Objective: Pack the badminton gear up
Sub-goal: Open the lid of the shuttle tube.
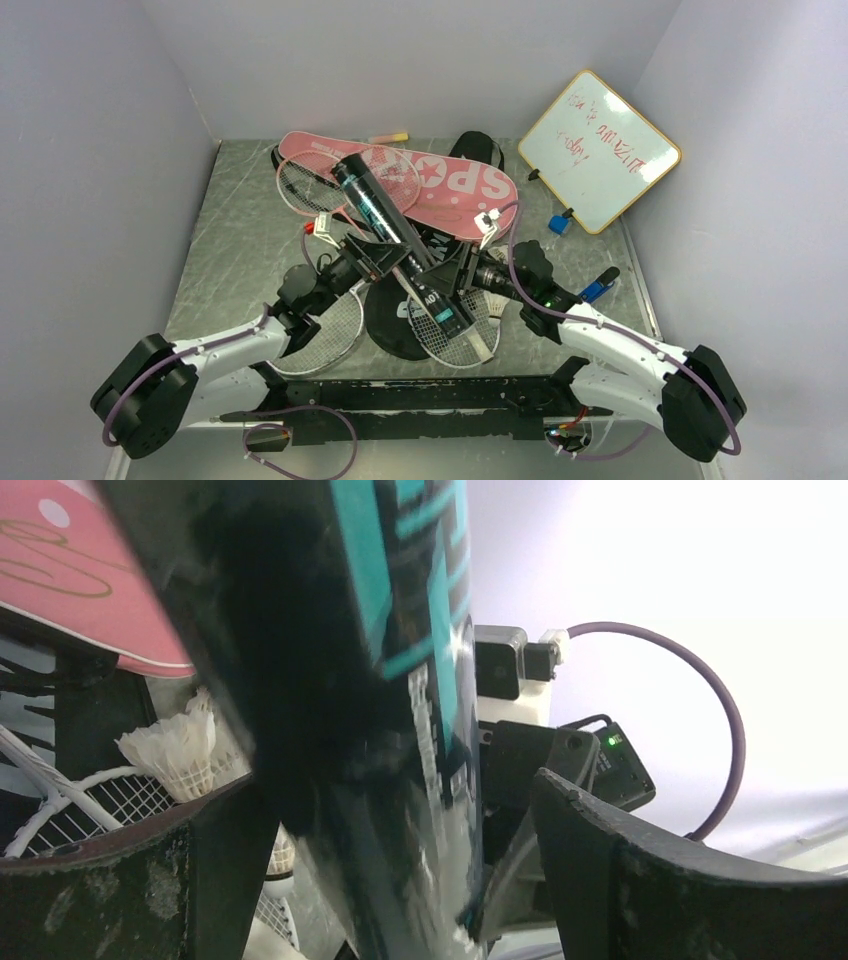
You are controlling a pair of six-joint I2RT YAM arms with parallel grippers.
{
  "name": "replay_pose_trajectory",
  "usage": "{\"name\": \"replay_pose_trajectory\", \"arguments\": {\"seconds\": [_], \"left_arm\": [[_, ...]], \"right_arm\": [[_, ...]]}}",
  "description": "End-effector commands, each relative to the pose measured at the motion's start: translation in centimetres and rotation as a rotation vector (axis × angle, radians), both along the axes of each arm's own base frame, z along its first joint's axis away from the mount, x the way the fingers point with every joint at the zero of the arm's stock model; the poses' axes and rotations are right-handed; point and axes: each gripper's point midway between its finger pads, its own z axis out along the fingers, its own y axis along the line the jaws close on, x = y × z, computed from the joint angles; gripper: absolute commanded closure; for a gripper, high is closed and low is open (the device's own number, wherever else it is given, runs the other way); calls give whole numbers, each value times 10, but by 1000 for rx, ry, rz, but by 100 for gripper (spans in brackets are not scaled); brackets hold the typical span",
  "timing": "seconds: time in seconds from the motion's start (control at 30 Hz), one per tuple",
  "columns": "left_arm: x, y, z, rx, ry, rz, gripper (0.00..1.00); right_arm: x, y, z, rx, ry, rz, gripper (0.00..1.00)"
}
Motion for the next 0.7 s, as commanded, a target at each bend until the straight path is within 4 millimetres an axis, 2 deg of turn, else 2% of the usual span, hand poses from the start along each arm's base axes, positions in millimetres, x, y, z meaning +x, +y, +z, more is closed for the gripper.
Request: {"name": "replay_pose_trajectory", "arguments": {"seconds": [0.0,0.13,0.2,0.23,0.27,0.43,0.47,0.67], "left_arm": [[4,1,24,14,-73,34,4],[6,3,21,62,-83,54,3],[6,3,23,80,-101,59,35],[7,3,24,92,-108,60,47],[7,3,24,109,-115,62,52],[10,-5,24,275,-165,33,49],[12,-6,30,316,-183,34,48],[13,2,17,591,-223,16,50]], "right_arm": [[-20,18,48,104,-150,135,47],[-29,24,48,89,-174,175,46],[-32,26,48,82,-187,190,42],[-35,28,48,79,-192,203,39],[-37,29,47,72,-195,215,36],[-35,31,36,-1,-196,216,22],[-33,29,34,-21,-199,200,20],[-24,14,28,-107,-234,111,14]]}}
